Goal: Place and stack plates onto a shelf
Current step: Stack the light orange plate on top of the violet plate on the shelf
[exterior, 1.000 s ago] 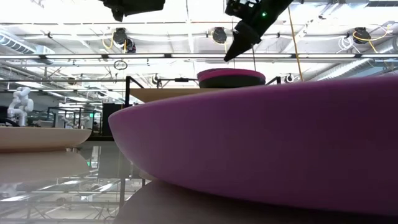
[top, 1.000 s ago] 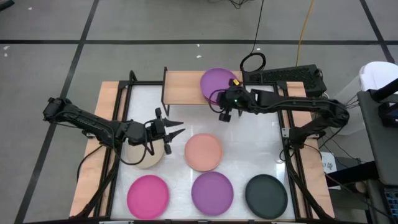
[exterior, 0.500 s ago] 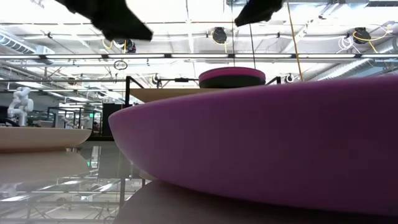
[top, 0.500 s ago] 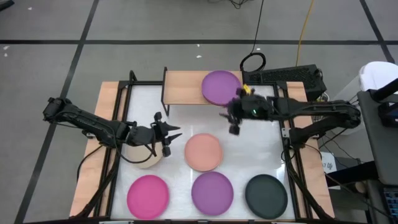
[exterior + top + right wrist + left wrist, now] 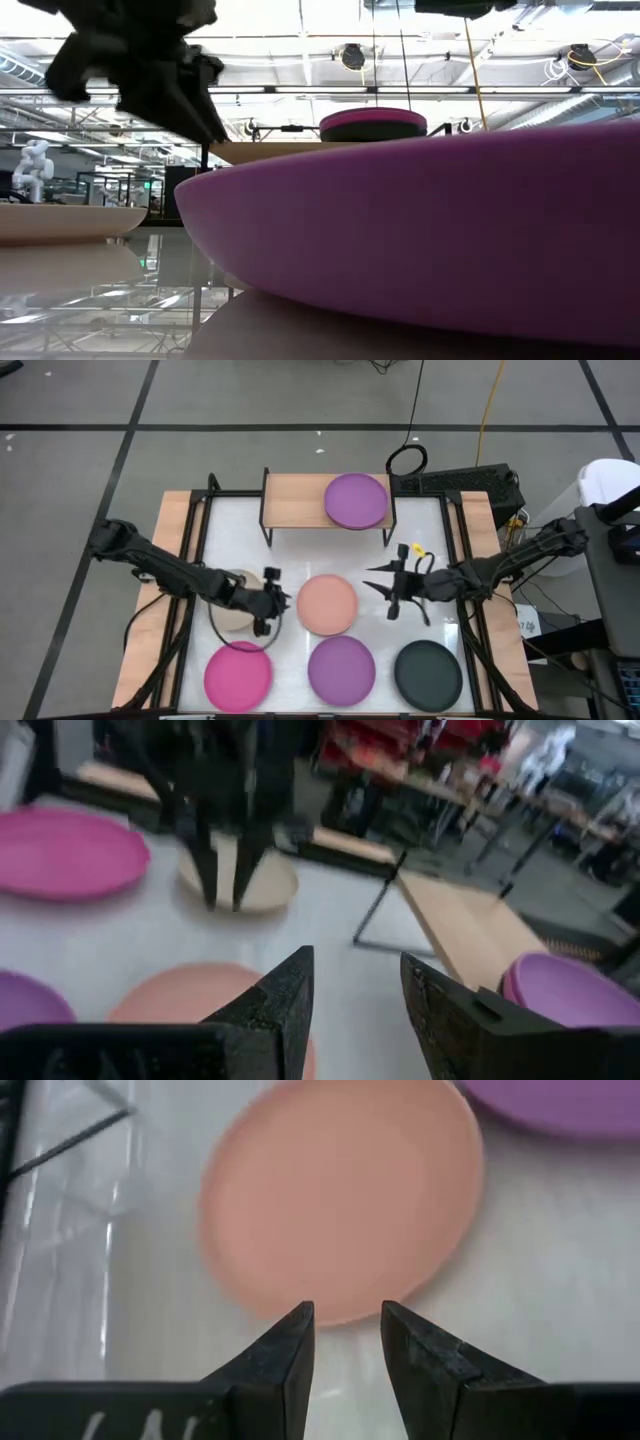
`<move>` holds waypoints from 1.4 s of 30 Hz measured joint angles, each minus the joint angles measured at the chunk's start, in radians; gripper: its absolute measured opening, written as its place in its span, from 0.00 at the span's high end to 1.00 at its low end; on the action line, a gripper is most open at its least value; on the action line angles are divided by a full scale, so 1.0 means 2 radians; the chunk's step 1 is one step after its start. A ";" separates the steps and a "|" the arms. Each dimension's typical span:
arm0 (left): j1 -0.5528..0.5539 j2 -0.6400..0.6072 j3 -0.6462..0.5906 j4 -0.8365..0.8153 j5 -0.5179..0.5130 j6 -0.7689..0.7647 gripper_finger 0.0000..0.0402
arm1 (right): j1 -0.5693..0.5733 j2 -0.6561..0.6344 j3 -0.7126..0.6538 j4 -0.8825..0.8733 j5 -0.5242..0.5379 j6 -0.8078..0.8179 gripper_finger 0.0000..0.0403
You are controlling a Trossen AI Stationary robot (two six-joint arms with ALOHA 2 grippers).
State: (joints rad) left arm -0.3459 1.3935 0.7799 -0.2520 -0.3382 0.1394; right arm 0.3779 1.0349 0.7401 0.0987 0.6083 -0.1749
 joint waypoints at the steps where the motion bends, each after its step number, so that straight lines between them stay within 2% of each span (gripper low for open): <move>1: -0.003 0.016 0.000 0.017 0.005 0.016 0.69 | 0.004 -0.005 -0.008 0.011 0.000 -0.004 0.67; 7: -0.024 0.100 0.009 0.069 0.031 0.101 0.69 | 0.022 -0.031 -0.023 0.028 0.001 -0.008 0.67; 14: -0.026 0.168 0.062 0.049 0.003 0.153 0.69 | 0.032 -0.038 -0.023 0.036 0.000 -0.009 0.67; 21: -0.008 0.212 0.077 0.040 -0.002 0.174 0.69 | 0.031 -0.038 -0.023 0.039 -0.001 -0.008 0.67; 24: -0.006 0.218 0.077 0.044 -0.005 0.173 0.73 | 0.031 -0.038 -0.023 0.038 -0.001 -0.007 0.67; 30: -0.007 0.206 0.079 0.053 -0.028 0.173 0.96 | 0.034 -0.040 -0.023 0.046 -0.001 -0.014 0.67; 36: -0.007 0.139 0.099 0.030 -0.073 0.193 0.97 | 0.057 -0.064 -0.023 0.066 -0.001 -0.041 0.67; 39: 0.001 0.092 0.108 0.018 -0.109 0.229 0.97 | 0.070 -0.079 -0.023 0.072 -0.001 -0.050 0.67; 42: 0.020 0.048 0.124 0.022 -0.114 0.283 0.97 | 0.081 -0.091 -0.022 0.077 -0.001 -0.057 0.67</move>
State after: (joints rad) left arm -0.3053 1.4889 1.0288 -0.2075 -0.5663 0.7060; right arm 0.5396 0.8532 0.6952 0.2521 0.6055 -0.2882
